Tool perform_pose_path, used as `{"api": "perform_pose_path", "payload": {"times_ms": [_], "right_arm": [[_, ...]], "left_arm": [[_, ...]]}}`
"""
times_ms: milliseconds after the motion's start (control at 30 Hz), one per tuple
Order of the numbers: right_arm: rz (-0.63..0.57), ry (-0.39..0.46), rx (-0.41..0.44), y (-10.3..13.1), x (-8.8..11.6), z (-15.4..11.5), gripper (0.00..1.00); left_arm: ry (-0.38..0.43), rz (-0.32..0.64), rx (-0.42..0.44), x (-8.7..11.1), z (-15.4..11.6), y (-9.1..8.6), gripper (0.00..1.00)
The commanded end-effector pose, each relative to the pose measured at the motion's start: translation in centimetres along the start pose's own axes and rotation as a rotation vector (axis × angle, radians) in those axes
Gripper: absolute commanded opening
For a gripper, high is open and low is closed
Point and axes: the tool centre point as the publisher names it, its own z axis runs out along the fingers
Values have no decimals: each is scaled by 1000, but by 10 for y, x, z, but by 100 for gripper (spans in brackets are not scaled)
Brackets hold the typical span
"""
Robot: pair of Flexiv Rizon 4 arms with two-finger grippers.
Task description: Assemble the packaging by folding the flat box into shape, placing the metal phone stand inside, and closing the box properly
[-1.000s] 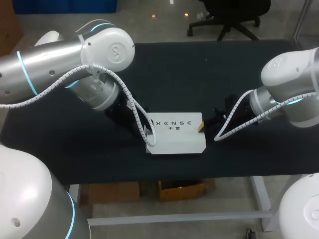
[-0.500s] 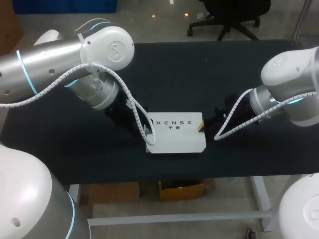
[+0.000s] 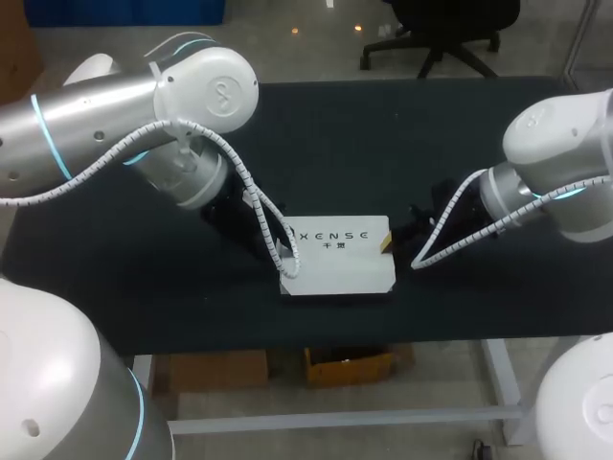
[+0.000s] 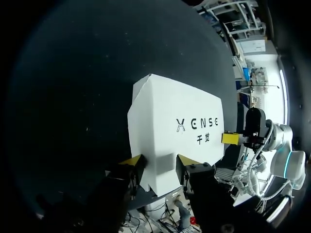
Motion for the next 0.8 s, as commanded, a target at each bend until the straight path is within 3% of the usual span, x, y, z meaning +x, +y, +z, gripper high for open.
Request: {"api": "perform_pose_path", "payload": {"times_ms": [33, 800], "right_arm": [[1, 3, 8, -2, 2, 1, 29], [34, -3, 31, 1, -7, 3, 29]], "left_arm": [[3, 0, -4, 2, 1, 1, 44], [19, -12, -23, 2, 6, 2, 45]]}}
